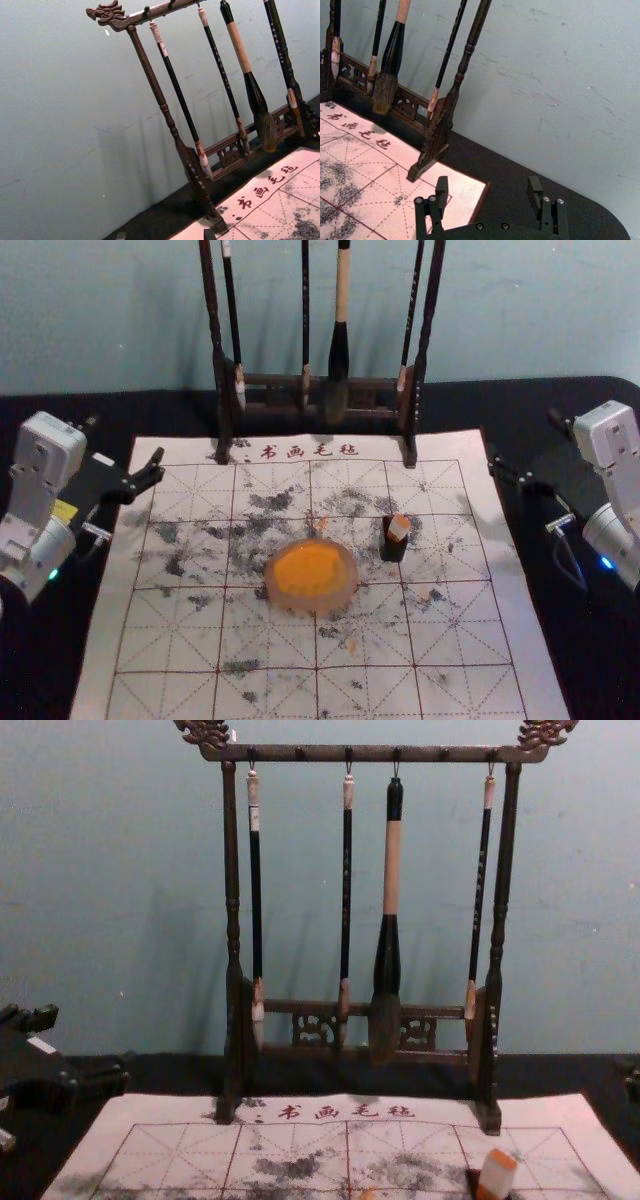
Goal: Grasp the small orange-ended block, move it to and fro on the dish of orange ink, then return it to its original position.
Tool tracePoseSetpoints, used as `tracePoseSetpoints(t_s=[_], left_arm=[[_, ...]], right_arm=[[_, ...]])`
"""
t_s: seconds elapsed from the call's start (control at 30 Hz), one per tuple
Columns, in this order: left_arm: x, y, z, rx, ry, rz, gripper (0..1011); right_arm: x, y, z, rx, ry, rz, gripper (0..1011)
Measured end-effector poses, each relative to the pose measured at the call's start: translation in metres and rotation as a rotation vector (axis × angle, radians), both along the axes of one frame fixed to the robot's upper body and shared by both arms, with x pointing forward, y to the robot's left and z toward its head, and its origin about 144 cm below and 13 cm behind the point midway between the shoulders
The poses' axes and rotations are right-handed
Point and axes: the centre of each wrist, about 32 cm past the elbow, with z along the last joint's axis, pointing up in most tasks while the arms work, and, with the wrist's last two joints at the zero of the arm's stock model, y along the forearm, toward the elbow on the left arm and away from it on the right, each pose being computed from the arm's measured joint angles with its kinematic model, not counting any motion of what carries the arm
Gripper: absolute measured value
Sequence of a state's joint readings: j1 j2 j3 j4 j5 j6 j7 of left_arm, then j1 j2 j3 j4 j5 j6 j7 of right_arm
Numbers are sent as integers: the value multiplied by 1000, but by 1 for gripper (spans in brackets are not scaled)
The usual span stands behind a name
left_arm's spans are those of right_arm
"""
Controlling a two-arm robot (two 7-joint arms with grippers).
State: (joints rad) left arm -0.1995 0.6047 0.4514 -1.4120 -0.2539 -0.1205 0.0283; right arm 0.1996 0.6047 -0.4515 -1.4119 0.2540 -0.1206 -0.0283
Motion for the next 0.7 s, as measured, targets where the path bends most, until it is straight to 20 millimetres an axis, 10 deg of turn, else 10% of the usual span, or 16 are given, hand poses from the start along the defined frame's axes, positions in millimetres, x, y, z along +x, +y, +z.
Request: tracePoseSetpoints(t_s=[0.7], left_arm=[[0, 0, 0, 0, 0, 0, 1001]], right_arm=[[0, 0, 0, 0, 0, 0, 1002]])
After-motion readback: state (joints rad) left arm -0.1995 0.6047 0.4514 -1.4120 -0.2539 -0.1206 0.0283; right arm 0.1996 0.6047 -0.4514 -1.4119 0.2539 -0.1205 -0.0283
